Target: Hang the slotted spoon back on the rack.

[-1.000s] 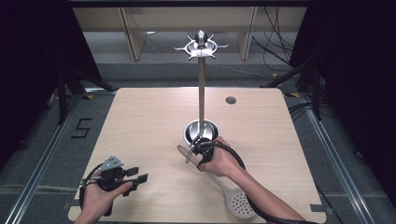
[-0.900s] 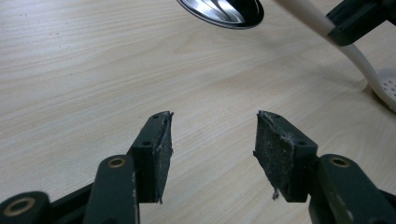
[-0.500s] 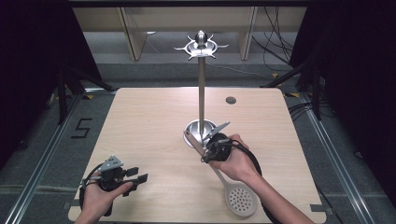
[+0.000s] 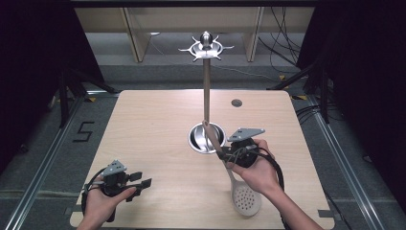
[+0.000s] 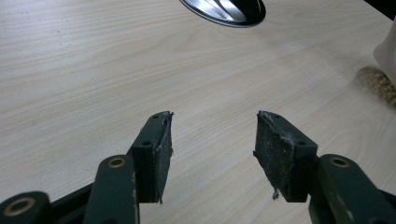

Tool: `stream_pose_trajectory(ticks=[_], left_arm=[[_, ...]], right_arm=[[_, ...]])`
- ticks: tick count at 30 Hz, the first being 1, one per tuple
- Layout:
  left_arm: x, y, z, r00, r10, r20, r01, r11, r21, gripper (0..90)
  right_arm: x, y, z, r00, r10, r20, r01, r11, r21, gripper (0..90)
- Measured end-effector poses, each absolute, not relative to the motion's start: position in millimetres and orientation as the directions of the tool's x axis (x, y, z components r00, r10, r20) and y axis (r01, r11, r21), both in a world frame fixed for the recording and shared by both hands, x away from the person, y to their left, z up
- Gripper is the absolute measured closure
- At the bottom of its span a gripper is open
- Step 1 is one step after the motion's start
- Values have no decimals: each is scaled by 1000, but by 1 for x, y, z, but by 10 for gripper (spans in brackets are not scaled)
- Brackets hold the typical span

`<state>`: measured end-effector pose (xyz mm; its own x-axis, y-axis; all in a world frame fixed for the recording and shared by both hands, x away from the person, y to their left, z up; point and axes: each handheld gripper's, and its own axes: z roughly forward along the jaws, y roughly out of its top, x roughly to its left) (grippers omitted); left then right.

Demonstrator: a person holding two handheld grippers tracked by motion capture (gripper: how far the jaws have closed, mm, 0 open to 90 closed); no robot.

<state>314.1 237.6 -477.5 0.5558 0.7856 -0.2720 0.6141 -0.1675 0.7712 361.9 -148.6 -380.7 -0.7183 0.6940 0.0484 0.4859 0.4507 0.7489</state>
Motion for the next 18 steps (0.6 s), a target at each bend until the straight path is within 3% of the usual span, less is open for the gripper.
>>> stream_pose_trajectory(ticks=[18], left_arm=[[314,238,-478,551,789,-273,616,-164,770,451]], right_arm=[[349,-180,-377,-696,717,33,351,300,887,734]])
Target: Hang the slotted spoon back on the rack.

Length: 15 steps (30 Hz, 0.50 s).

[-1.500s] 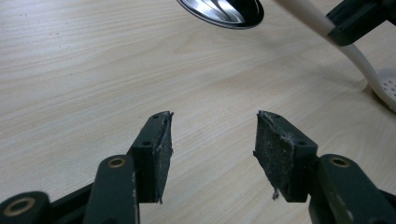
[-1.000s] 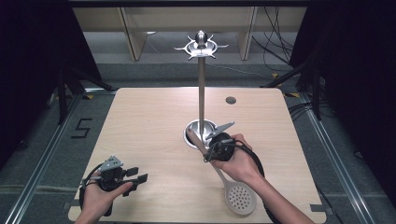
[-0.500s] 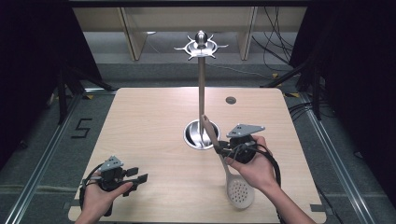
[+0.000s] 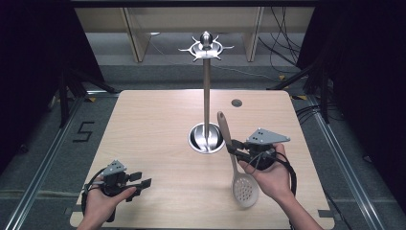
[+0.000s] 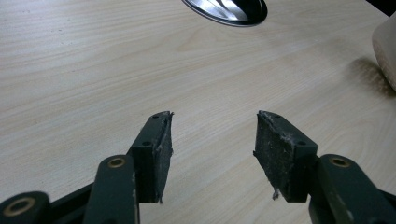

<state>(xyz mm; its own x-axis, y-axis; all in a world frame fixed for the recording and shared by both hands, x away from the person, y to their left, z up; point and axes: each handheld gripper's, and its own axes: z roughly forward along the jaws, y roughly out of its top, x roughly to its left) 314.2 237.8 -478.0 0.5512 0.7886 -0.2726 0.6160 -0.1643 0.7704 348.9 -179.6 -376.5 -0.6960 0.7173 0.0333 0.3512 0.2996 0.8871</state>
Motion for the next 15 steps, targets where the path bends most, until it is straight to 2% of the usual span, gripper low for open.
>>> stream_pose_trajectory(ticks=[5,6,7,8,15], left_arm=[[314,238,-478,552,788,-273,616,-164,770,451],[314,238,-478,552,788,-274,616,-164,770,452],[314,238,-478,552,788,-273,616,-164,770,452],[314,238,-478,552,788,-274,616,-164,770,452],[314,238,-478,552,788,-274,616,-164,770,452]], right_arm=[[346,-181,-375,-693,721,22,325,285,902,734],[348,-183,-375,-702,712,-10,288,297,910,734],[346,-182,-374,-693,720,14,309,279,909,734],[348,-183,-375,-703,711,-8,271,279,921,734],[348,-187,-370,-700,714,-4,241,241,940,734]])
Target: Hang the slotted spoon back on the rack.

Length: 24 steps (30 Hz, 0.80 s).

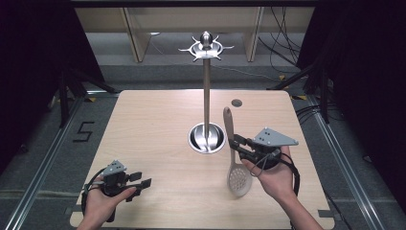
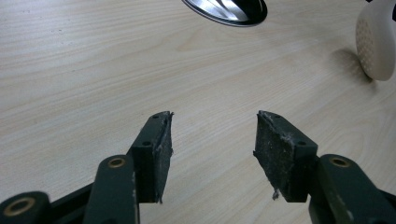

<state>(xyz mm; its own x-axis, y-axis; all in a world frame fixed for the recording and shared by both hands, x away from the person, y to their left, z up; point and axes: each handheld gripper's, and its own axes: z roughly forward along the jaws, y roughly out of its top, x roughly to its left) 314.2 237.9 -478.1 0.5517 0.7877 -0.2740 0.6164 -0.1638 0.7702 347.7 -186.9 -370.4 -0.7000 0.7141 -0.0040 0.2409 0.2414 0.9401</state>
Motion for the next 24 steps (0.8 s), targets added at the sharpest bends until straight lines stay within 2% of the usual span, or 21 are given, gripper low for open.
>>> stream_pose_trajectory(ticks=[7,21,22,24], left_arm=[[314,238,-478,550,789,-274,618,-163,769,451],[315,238,-478,551,788,-274,617,-163,769,451],[315,238,-478,550,789,-275,617,-163,770,451],[314,238,-478,548,789,-278,617,-158,771,451]], right_arm=[[349,-189,-366,-686,727,21,221,181,958,735],[359,-187,-349,-662,750,3,173,149,974,736],[361,-187,-347,-666,746,-24,152,167,974,736],[361,-185,-345,-662,749,-4,161,148,976,736]])
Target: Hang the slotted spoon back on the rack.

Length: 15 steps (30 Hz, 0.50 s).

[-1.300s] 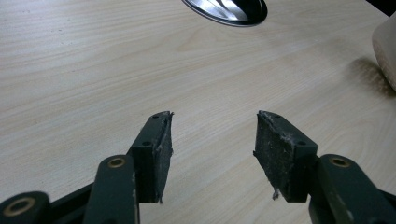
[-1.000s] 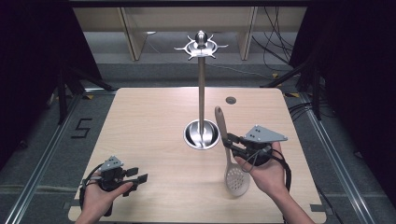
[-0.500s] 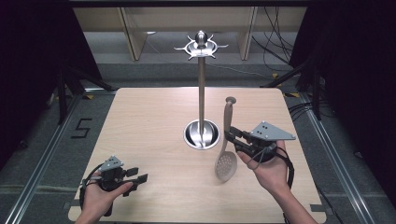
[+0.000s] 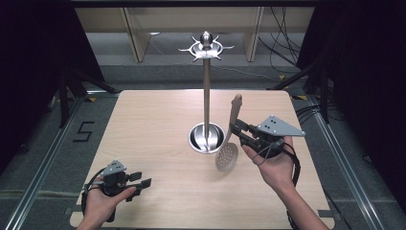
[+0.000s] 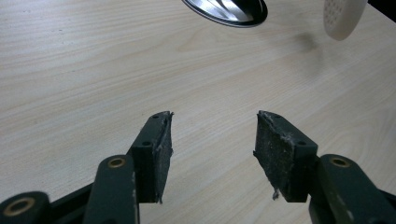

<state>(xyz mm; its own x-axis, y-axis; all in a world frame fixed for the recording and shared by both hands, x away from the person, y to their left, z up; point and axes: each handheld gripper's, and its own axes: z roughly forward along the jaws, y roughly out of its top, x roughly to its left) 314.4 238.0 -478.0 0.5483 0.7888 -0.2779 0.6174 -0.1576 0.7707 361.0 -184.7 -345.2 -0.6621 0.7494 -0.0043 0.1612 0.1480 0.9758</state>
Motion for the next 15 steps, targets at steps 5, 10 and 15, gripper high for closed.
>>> stream_pose_trajectory(ticks=[5,10,15], left_arm=[[314,238,-478,550,788,-278,617,-158,771,451],[314,238,-478,548,789,-278,617,-156,772,451],[314,239,-478,550,787,-278,616,-157,772,451]], right_arm=[[361,-182,-340,-662,749,-2,168,152,974,736],[363,-181,-338,-657,754,-27,138,156,978,736],[366,-179,-335,-663,748,-11,147,145,979,736]])
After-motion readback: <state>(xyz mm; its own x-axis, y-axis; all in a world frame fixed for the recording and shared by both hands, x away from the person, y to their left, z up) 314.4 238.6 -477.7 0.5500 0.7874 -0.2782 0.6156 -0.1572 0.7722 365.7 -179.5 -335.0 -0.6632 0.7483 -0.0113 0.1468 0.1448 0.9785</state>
